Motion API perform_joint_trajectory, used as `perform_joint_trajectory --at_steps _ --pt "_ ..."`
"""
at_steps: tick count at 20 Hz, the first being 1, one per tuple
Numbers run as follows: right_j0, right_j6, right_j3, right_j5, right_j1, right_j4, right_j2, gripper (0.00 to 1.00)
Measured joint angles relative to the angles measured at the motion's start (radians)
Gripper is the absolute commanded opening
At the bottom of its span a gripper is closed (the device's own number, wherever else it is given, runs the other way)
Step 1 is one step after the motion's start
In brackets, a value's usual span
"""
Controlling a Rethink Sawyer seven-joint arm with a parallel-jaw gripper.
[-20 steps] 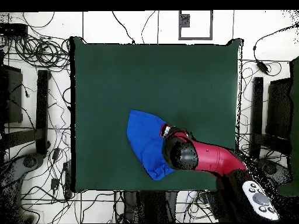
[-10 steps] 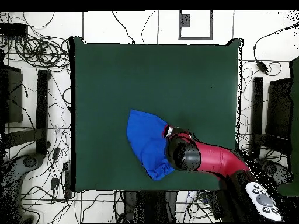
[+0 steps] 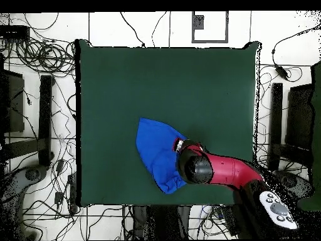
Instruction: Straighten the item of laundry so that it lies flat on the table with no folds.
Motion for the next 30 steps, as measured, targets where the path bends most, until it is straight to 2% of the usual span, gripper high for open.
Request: perform_joint_trajectory --at_steps 17,30 --pt "-0.008 0.0 -0.037 -0.025 0.092 -0.057 0.0 1.0" --pt "-0.008 0.0 -0.06 -0.058 0.139 -0.059 0.0 1.0"
